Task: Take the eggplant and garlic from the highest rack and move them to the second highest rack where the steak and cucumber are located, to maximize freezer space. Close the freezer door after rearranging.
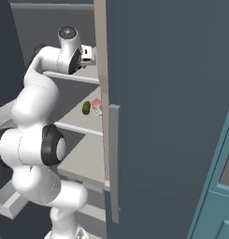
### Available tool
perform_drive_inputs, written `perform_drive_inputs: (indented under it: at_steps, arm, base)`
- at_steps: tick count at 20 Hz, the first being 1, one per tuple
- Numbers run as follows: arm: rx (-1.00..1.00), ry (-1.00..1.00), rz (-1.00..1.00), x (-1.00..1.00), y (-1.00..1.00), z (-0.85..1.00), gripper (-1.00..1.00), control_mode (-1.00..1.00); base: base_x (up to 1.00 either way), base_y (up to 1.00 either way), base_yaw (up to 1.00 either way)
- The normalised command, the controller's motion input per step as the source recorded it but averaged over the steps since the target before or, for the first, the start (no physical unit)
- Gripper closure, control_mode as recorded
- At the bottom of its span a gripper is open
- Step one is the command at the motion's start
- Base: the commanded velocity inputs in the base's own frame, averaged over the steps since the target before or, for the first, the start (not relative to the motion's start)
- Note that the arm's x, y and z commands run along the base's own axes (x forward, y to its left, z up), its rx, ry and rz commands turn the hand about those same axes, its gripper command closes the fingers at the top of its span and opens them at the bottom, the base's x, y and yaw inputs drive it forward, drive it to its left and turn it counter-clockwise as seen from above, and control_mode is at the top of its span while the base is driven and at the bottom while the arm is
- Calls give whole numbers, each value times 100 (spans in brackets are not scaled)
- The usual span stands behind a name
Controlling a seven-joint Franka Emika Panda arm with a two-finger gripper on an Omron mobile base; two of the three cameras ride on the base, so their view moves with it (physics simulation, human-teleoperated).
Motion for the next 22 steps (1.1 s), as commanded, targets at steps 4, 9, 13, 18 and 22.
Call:
perform_drive_inputs:
  at_steps: [4,9,13,18,22]
  arm:
    - [0,0,0,-87,1,-4,100,-100]
    - [0,-1,0,-100,-2,-3,100,-100]
    - [0,0,0,-94,-12,-17,100,-100]
    - [0,3,0,-78,-16,-37,100,-100]
    - [-1,13,0,-58,-12,-65,100,-100]
  base:
    - [0,0,0]
    - [0,0,0]
    - [0,0,0]
    - [0,0,0]
    - [0,0,0]
